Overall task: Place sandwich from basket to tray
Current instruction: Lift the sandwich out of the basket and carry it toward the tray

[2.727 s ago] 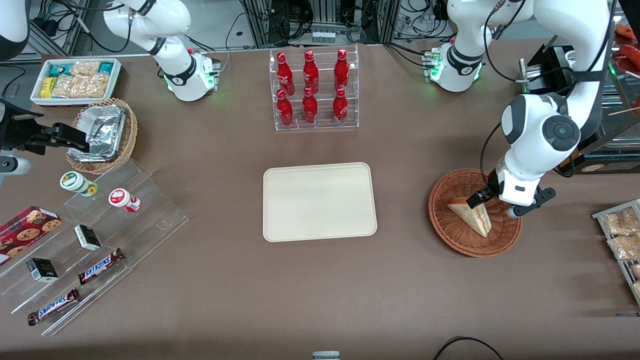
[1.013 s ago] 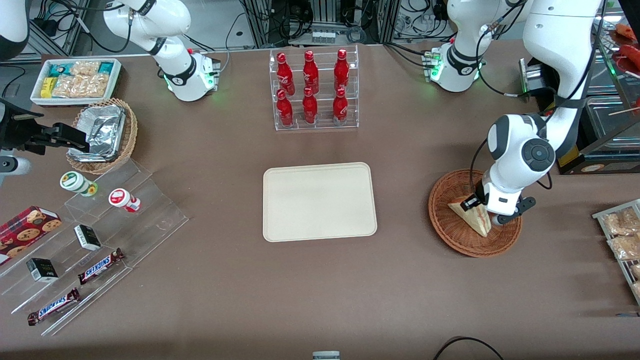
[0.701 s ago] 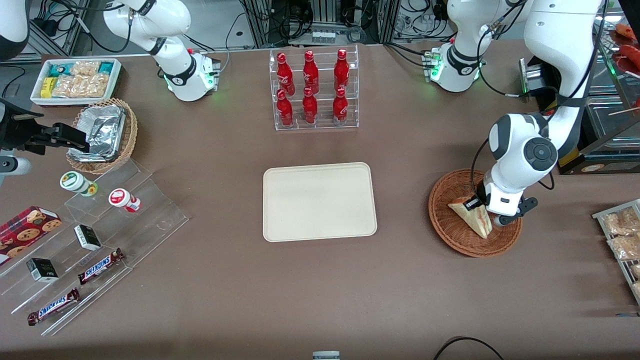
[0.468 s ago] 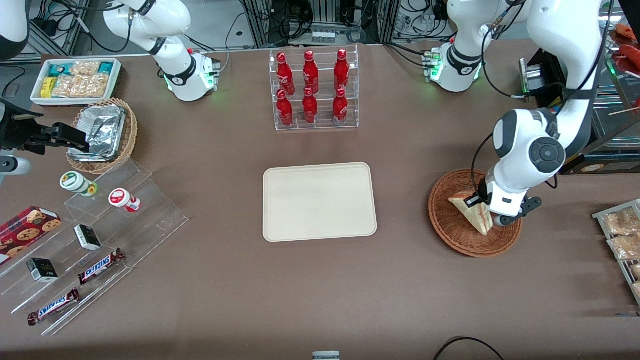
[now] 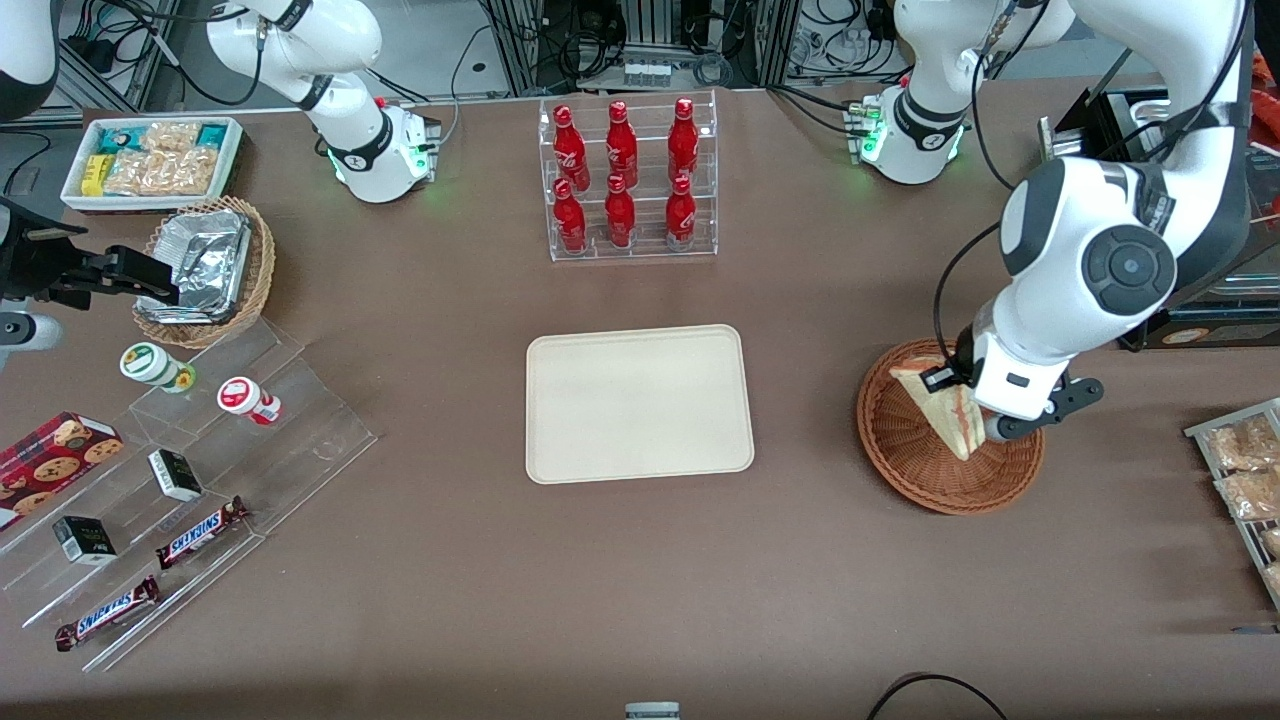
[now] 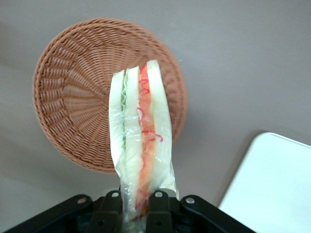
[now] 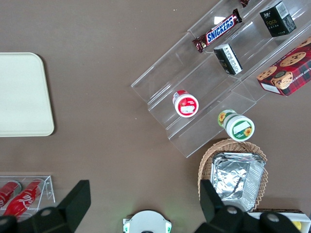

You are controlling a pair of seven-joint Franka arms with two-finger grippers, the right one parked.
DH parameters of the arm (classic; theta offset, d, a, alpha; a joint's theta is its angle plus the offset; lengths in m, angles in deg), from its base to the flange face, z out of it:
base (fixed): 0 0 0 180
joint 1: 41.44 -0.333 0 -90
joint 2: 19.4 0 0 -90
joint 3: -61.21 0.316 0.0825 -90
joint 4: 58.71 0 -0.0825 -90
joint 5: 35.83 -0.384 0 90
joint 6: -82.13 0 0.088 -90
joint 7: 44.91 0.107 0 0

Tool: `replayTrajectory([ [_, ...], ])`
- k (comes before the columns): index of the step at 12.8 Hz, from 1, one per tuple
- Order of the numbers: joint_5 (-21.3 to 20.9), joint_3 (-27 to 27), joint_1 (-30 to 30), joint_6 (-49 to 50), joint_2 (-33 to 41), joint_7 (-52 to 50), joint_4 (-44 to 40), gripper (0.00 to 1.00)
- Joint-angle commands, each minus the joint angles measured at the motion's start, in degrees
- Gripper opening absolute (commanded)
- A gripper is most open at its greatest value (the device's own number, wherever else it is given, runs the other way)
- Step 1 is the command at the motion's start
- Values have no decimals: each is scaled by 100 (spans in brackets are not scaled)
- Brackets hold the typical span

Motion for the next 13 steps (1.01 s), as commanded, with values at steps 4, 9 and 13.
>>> replayTrajectory([
  [4,-238,-928,26,150,-328,-262,-747,0],
  [9,-247,-1264,333,141,-987,-430,-1380,0],
  [13,-334,-1255,860,115,-1611,-429,-1882,0],
])
